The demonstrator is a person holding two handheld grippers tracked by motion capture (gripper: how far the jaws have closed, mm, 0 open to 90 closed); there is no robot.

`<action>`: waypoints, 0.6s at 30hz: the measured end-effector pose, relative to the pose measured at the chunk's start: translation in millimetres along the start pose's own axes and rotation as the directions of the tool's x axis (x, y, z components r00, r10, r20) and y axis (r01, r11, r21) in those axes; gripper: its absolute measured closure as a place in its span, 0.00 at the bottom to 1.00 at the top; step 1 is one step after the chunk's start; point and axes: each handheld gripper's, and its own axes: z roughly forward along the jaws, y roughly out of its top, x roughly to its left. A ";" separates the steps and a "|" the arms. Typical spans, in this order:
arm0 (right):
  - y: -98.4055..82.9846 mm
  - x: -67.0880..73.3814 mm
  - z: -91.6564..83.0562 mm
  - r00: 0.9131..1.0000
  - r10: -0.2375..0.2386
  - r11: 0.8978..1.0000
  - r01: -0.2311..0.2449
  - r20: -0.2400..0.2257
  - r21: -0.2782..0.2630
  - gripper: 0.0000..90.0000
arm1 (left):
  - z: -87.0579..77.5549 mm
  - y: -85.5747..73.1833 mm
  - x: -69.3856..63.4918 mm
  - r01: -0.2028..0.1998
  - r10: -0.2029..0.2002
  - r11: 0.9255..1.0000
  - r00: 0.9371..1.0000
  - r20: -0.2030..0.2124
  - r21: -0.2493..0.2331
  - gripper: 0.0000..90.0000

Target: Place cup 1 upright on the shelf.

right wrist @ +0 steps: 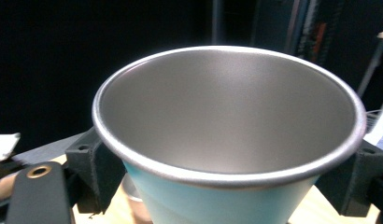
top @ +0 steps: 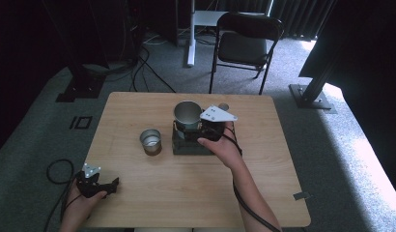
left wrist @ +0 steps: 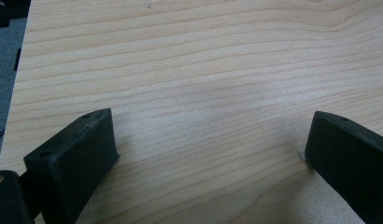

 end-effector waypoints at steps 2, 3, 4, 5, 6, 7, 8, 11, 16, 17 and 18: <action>0.8 -5.0 -2.4 0.999 -0.002 1.000 0.002 0.040 -0.005 0.16 | 0.0 0.0 0.0 0.000 0.000 1.000 1.000 0.000 0.000 0.03; 0.9 -6.8 -3.4 0.998 0.000 1.000 0.000 0.060 -0.006 0.16 | 0.0 0.0 0.0 0.000 0.000 1.000 1.000 0.000 0.000 0.03; 1.0 -9.8 -4.4 0.997 -0.006 1.000 0.006 0.082 -0.005 0.16 | 0.0 0.0 0.0 0.000 0.000 1.000 1.000 0.001 0.001 0.03; 0.9 -13.2 -5.9 0.994 -0.001 1.000 0.001 0.110 -0.003 0.16 | -0.1 0.0 0.0 0.000 0.000 1.000 1.000 0.001 0.001 0.03; 0.7 -15.6 -6.7 0.992 0.002 1.000 -0.001 0.124 -0.005 0.16 | 0.0 0.0 0.0 0.000 0.000 1.000 1.000 0.000 0.000 0.03; 0.3 -18.9 -8.2 0.989 0.010 1.000 -0.009 0.146 -0.007 0.16 | 0.0 0.0 0.0 0.000 0.000 1.000 1.000 0.000 0.000 0.03; -0.2 -21.9 -9.5 0.986 0.014 1.000 -0.013 0.168 -0.007 0.16 | 0.0 0.0 0.0 0.000 0.000 1.000 1.000 0.000 -0.001 0.03; -2.6 -29.6 -12.7 0.975 0.020 1.000 -0.018 0.221 -0.011 0.16 | 0.1 0.0 0.0 0.000 0.000 1.000 1.000 0.000 -0.001 0.03; -10.8 -42.4 -15.5 0.957 0.018 1.000 -0.020 0.288 0.005 0.16 | 0.0 0.0 0.1 -0.001 0.001 1.000 1.000 0.000 -0.001 0.03; -12.9 -44.5 -16.1 0.953 0.028 1.000 -0.031 0.300 0.004 0.16 | 0.1 0.0 0.0 0.001 -0.001 1.000 1.000 0.000 -0.001 0.03; -14.6 -46.0 -16.4 0.950 0.031 0.999 -0.034 0.310 0.006 0.16 | 0.1 0.0 0.0 0.001 -0.001 1.000 1.000 0.000 -0.001 0.03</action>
